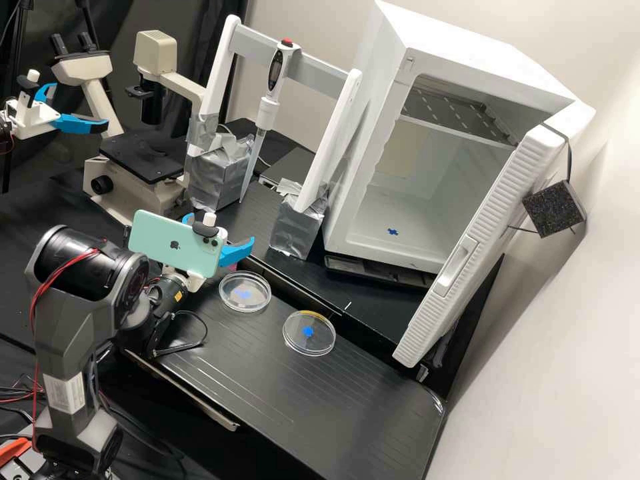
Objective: Open the bottle
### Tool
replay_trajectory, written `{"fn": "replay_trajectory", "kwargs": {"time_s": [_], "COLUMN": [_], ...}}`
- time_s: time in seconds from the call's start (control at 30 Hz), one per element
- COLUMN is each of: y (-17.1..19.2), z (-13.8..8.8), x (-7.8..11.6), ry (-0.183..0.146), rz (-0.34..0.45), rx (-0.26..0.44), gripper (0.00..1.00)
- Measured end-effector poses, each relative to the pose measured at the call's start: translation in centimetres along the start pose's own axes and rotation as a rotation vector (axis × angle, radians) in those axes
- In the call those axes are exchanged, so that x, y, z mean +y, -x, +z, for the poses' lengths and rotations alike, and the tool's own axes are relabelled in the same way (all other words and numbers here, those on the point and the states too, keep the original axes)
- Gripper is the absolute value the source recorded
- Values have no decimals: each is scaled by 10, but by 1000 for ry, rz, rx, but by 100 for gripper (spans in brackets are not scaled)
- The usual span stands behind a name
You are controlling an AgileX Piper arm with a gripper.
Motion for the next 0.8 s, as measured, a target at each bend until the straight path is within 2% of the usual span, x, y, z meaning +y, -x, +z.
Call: {"fn": "replay_trajectory", "kwargs": {"time_s": [0.8], "y": [0], "z": [-3], "x": [-3], "ry": [-2], "rz": [-11], "rx": [12], "gripper": [0]}}
